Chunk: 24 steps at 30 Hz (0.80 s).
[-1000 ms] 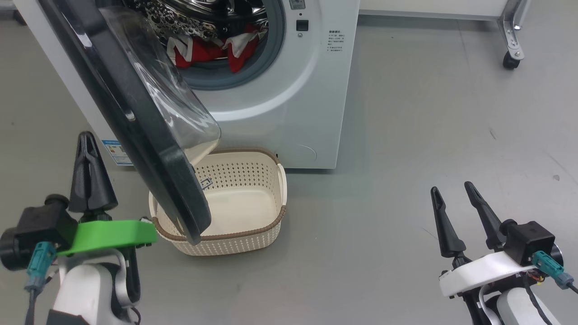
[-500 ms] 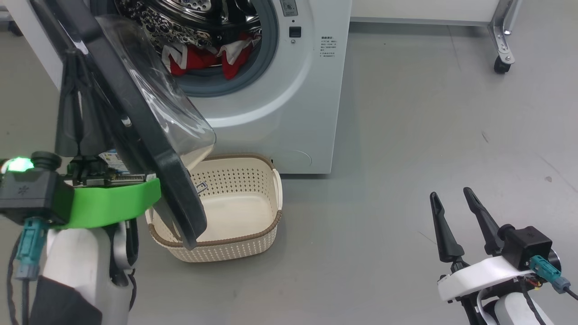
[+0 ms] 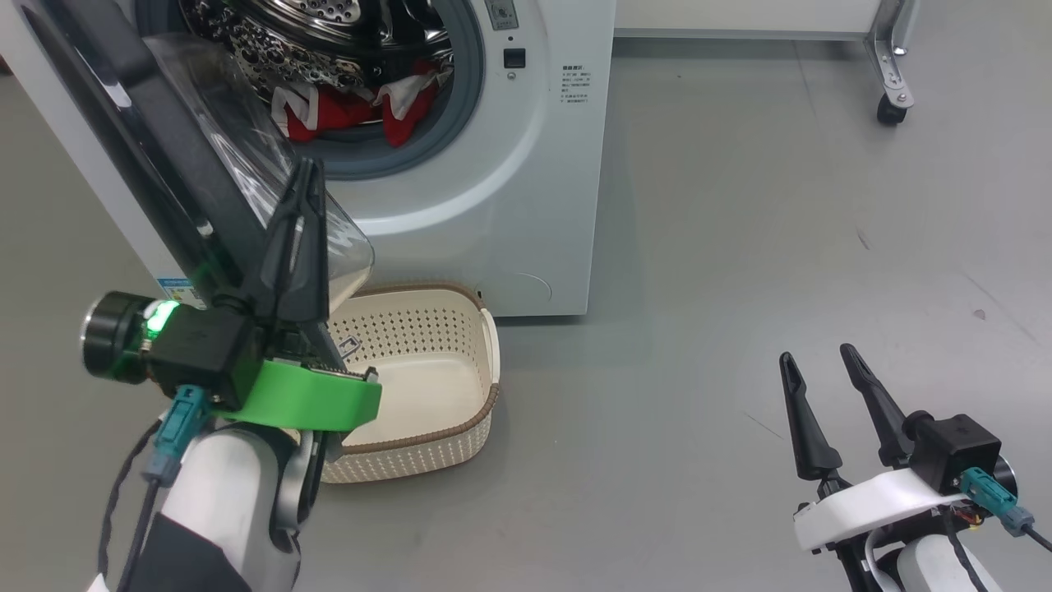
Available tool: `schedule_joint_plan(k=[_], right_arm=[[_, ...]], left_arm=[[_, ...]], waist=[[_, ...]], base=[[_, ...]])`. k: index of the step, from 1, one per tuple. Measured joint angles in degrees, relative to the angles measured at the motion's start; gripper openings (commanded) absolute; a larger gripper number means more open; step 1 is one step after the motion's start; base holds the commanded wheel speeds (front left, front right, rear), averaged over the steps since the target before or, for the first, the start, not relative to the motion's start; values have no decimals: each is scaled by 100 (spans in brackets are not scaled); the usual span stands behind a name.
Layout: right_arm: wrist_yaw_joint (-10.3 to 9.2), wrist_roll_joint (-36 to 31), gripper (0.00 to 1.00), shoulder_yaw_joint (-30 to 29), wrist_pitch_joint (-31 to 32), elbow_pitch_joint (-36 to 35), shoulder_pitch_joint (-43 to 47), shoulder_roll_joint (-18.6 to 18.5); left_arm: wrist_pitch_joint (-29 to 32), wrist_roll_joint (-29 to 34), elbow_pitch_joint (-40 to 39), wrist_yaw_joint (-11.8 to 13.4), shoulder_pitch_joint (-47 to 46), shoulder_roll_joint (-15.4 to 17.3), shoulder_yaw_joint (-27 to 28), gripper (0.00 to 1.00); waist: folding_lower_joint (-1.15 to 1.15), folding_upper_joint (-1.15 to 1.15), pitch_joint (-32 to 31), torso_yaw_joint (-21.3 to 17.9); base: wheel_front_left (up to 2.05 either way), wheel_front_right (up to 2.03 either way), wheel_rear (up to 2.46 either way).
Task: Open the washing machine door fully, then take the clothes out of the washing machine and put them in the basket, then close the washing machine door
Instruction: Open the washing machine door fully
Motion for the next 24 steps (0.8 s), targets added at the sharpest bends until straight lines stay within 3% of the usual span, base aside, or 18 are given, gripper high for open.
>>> schedule_joint_plan(k=[24], right_arm=[[199,-157,100,-11,0,118,-1,97]], left_arm=[[631,-472,1302,3,651,-86,-201,0]], waist=[[0,0,102,-387]], base=[[0,0,0]])
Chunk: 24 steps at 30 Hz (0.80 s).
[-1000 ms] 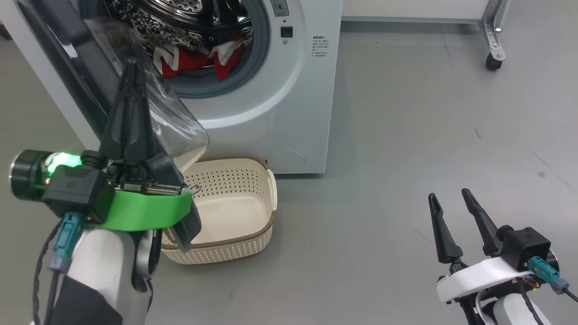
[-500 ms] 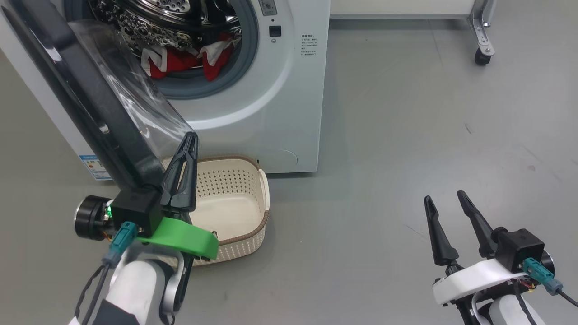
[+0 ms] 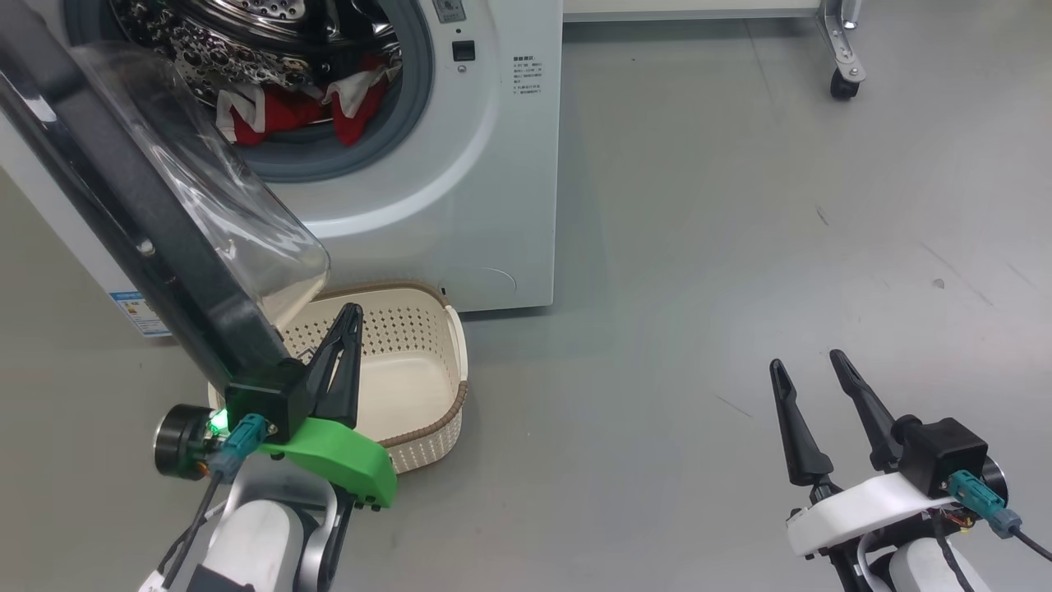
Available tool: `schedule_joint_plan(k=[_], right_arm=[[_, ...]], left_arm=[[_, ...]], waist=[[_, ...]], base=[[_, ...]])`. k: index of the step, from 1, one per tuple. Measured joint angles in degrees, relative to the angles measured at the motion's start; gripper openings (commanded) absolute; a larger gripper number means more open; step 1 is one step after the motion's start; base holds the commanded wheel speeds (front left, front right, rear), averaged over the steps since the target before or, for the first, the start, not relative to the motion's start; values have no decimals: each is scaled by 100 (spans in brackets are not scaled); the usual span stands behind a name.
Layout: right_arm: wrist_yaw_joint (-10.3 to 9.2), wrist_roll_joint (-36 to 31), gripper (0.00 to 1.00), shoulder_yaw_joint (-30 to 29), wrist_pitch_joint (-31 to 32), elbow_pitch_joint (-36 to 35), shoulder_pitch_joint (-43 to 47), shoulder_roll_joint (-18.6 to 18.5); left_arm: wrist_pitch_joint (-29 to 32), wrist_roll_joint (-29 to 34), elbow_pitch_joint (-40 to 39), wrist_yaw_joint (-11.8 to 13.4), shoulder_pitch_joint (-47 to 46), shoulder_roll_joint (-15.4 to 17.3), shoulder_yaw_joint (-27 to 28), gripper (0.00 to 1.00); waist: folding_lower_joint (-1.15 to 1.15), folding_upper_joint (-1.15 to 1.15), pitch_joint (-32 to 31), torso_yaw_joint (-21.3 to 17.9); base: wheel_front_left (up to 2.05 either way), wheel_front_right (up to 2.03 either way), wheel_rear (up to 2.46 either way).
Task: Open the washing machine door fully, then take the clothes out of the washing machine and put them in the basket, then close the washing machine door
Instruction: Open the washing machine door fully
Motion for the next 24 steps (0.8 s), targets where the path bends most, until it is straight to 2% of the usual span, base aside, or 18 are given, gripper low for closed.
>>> schedule_joint_plan(k=[24], right_arm=[[53,-43,100,-252,0,14,-1,97]], left_arm=[[-107,-14,648,145,1,-7,391,0]], waist=[[0,0,120,13]], base=[[0,0,0]])
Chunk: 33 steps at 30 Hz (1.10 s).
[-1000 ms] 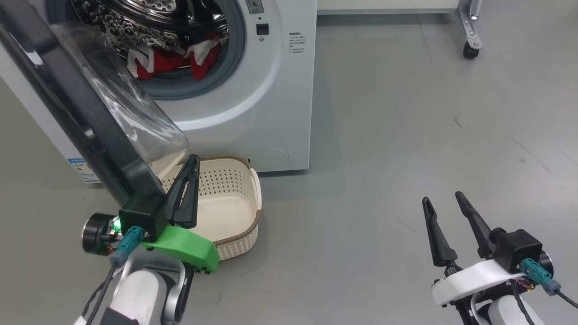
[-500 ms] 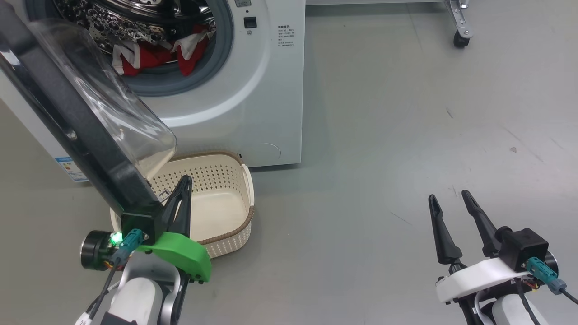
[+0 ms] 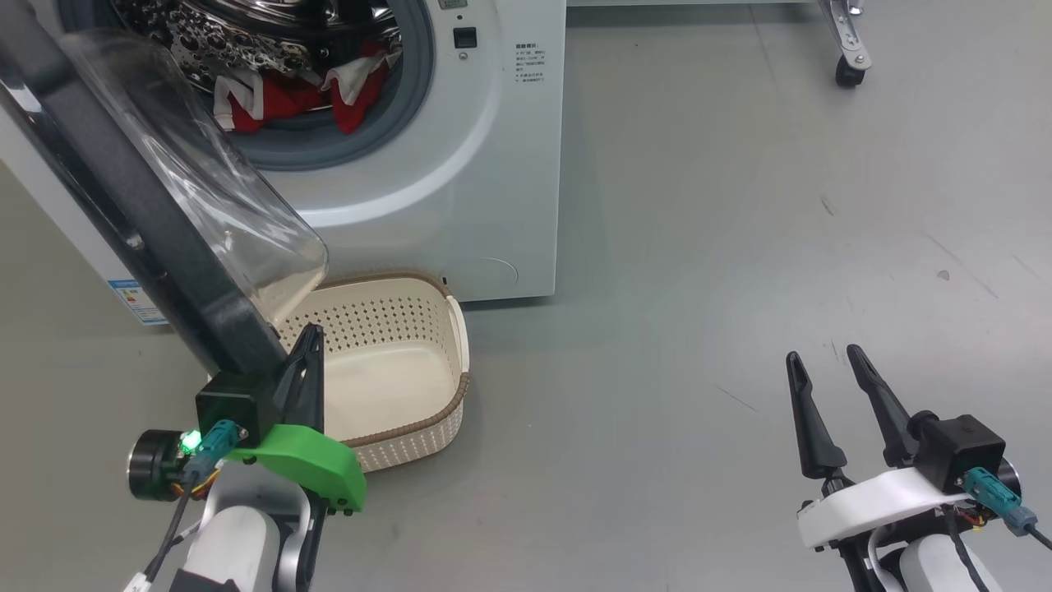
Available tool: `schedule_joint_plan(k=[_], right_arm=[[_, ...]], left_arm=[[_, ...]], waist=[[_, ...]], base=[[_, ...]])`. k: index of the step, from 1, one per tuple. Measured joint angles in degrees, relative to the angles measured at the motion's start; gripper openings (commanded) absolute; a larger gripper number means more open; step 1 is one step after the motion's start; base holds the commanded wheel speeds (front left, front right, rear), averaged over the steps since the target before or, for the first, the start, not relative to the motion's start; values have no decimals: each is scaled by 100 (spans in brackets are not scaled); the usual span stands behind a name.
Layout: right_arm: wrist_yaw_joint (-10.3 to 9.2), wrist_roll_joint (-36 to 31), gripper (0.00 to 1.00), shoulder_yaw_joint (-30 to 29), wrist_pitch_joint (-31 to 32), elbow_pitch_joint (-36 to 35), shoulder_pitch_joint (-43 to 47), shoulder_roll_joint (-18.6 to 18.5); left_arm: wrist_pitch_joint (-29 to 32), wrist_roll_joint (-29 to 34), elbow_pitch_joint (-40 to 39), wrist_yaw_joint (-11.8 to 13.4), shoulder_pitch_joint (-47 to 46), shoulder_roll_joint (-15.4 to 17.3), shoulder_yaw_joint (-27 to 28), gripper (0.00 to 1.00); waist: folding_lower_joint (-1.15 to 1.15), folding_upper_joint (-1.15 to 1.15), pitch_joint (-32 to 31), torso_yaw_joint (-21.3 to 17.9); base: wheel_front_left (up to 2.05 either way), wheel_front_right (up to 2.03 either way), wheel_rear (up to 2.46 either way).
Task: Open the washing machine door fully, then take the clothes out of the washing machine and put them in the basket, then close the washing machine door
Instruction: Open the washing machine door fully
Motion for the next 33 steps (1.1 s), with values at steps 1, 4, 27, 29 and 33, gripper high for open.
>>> schedule_joint_plan(k=[1,4,27,29,33], right_arm=[[0,-1,100,-26,0,1,1,10],[19,-19,100,-46,0,15,0,20],[78,-102,100,-174,0,23,131,34],[93,-103,100,-174,0,23,132,35],[99,-118,100,-175,0,15,134,35]], left_arm=[[-18,0,25,0,-7,-2,-9,0],[-59,-1,91,0,-18,-23,-9,0],[-246,-142,455,-2,-83,-93,-164,0],[-290,-170,490,-1,-84,-93,-154,0],[-315,-194,511,-1,-85,-92,-130,0]], waist=[[0,0,-2,9],[0,0,-15,49],[0,0,-115,916],[0,0,-114,1024],[0,0,-103,1242]], base=[[0,0,0],[0,0,0],[0,0,0],[0,0,0],[0,0,0]])
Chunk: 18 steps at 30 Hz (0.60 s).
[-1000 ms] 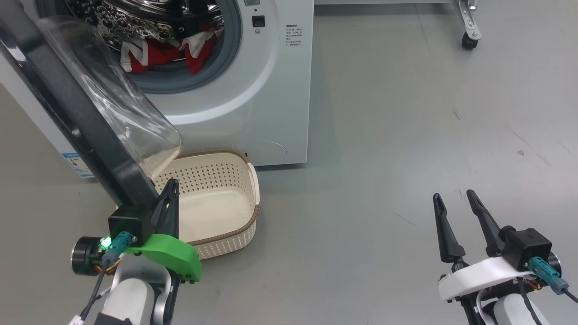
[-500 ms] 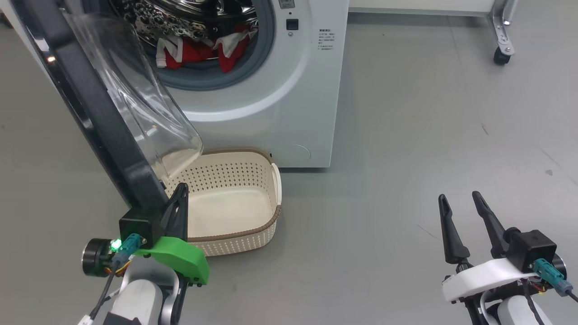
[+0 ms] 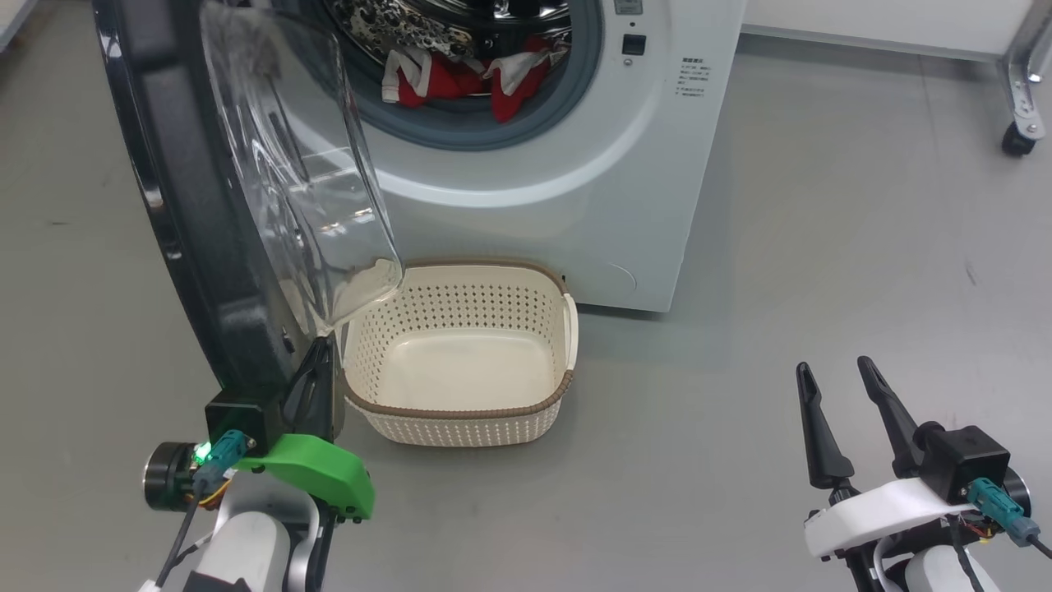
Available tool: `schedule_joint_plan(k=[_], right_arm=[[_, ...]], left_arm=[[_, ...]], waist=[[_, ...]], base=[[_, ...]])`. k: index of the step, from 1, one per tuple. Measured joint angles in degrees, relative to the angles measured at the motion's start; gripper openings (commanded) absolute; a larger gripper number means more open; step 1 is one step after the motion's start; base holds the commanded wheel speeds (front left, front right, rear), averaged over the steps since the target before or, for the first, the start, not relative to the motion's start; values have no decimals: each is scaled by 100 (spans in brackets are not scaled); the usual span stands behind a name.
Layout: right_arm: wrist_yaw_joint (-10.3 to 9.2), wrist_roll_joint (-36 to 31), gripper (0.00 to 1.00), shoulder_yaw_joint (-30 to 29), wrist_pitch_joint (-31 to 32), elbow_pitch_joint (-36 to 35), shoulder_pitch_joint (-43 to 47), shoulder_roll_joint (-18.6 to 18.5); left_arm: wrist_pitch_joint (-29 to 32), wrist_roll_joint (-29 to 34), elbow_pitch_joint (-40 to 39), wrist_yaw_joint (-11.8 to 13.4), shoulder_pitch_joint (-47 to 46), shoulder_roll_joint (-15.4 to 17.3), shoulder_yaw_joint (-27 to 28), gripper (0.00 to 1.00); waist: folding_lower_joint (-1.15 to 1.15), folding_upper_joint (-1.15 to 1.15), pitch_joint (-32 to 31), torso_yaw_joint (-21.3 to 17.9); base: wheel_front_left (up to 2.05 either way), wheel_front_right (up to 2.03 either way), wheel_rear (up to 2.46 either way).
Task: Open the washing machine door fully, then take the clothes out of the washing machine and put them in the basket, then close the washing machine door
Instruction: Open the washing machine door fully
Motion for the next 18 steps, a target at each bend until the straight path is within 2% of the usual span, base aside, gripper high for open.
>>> schedule_joint_plan(k=[7,18], right_arm=[[4,-44,100,83,0,-29,0,-1],[45,-142,100,175,0,-64,-14,-130]], left_arm=[[-119,-87,15,9,3,4,282,0],[-283,-234,-74,68,2,160,915,0]], waist=[[0,0,96,375],[0,0,486,559]], base=[[0,0,0],[0,0,0]])
